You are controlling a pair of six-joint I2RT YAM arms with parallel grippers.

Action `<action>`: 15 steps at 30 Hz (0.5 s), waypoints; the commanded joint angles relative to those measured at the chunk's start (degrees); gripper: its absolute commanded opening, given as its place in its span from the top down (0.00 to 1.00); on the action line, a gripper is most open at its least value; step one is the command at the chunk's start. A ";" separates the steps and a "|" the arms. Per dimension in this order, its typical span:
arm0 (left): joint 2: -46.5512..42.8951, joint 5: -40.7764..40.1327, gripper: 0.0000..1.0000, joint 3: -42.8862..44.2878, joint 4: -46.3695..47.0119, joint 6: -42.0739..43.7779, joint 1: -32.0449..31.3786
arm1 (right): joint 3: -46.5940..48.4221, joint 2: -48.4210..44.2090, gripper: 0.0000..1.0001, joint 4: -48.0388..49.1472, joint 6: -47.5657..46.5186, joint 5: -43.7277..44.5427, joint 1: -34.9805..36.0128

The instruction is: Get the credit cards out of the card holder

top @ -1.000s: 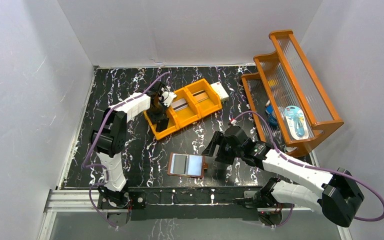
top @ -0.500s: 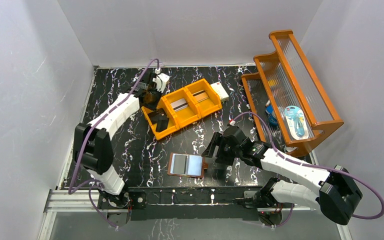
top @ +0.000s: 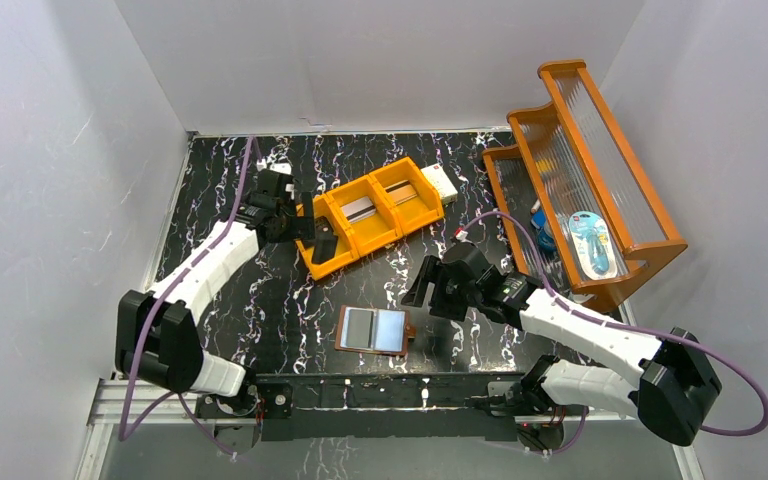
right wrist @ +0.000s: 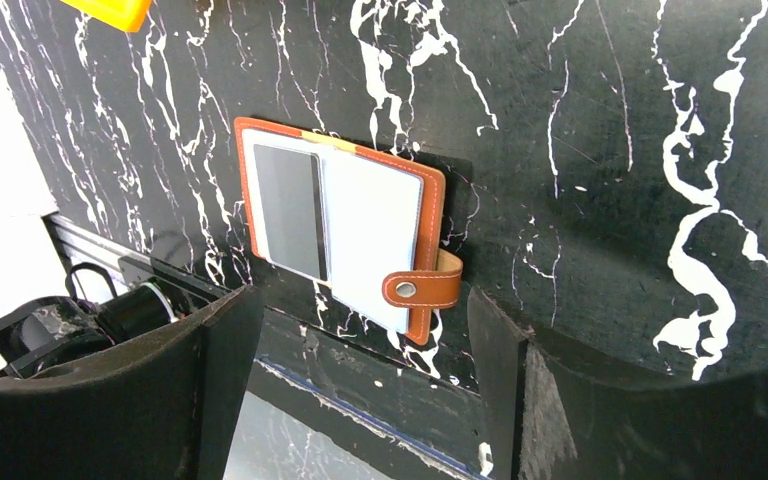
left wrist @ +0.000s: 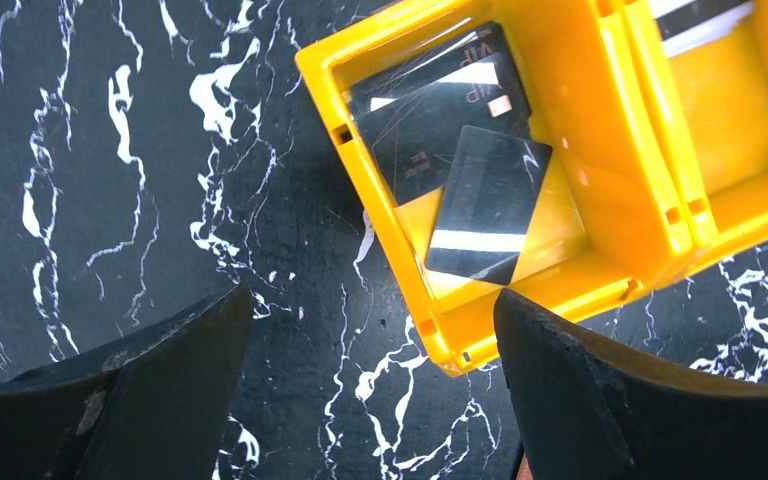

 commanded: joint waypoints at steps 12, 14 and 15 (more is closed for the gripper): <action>7.58 -3.84 0.28 -1.19 -0.69 -8.79 0.57 | -0.83 -3.30 0.16 -0.60 1.15 1.08 -0.26; 6.81 -3.78 0.37 -2.55 0.39 -7.21 0.57 | -0.84 -3.09 0.15 -0.56 1.25 1.08 -0.21; 6.33 -3.81 0.41 -3.22 0.91 -6.52 0.57 | -0.84 -2.86 0.16 -0.47 1.33 0.96 -0.21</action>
